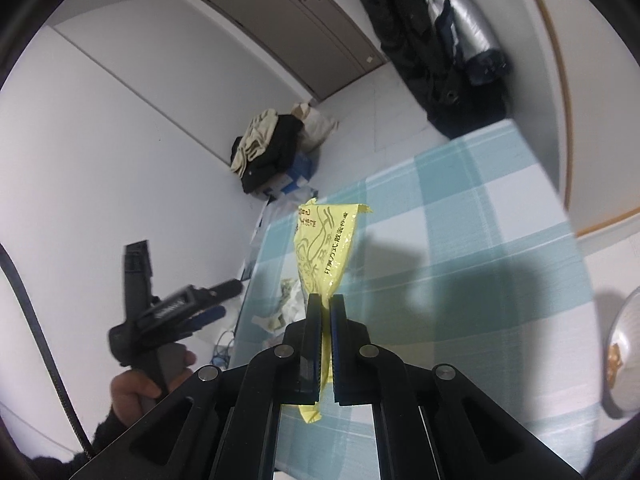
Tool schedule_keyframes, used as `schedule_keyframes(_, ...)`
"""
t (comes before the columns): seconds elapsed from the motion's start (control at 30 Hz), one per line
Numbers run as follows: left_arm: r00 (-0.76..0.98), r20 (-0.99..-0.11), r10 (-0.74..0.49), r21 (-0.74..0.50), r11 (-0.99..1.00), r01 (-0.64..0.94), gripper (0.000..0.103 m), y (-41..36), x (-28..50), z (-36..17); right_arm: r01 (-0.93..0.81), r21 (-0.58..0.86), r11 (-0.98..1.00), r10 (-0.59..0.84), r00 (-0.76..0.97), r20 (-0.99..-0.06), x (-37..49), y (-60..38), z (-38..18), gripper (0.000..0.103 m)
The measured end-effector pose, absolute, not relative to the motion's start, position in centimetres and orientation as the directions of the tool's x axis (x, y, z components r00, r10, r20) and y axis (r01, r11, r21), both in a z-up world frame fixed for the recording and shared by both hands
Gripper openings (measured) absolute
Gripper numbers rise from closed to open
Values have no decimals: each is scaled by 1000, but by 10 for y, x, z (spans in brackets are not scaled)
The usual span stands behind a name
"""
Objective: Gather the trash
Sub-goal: 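Lift the yellow bag with the right gripper while the left gripper grasps the clear printed wrapper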
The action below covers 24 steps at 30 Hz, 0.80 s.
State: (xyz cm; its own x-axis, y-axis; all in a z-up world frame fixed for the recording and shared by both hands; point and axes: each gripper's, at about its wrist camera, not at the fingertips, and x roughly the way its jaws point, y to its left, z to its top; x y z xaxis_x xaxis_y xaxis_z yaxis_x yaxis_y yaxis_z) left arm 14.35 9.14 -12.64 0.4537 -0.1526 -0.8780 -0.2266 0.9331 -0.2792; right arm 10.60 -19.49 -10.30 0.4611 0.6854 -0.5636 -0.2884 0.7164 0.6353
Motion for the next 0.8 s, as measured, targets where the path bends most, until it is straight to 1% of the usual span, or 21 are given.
schedule_keyframes(0.27,440,-889,-129,-242,947,-212,98,80,154,-132,-288,615,734,664,491,-564,100,-226,-94,3)
schedule_keyframes(0.33,435,-892,-123,-233,950,-210,89,80,156,-134,-291,609,738,661,492,-566,101,-231,-93,3)
schedule_keyframes(0.4,424,-898,-121,-226,952,-206,86,79,159,-137,-293,599,746,654,496,-571,101,-235,-92,3)
schedule_keyframes(0.47,415,-903,-114,-216,954,-207,85,79,161,-140,-292,593,750,649,498,-575,101,-239,-91,3)
schedule_keyframes(0.5,415,-903,-113,-215,955,-207,81,80,161,-141,-293,591,752,648,498,-577,100,-240,-91,3)
schedule_keyframes(0.53,412,-904,-116,-216,954,-206,75,81,161,-142,-293,589,753,646,498,-578,100,-241,-91,3)
schedule_keyframes(0.57,406,-905,-123,-223,953,-207,71,82,162,-143,-292,587,755,644,499,-580,100,-243,-92,3)
schedule_keyframes(0.7,382,-914,-136,-233,947,-219,52,84,165,-148,-283,591,756,643,492,-587,102,-246,-96,3)
schedule_keyframes(0.8,389,-908,-153,-252,944,-215,51,84,167,-148,-283,593,754,646,486,-589,101,-247,-99,3)
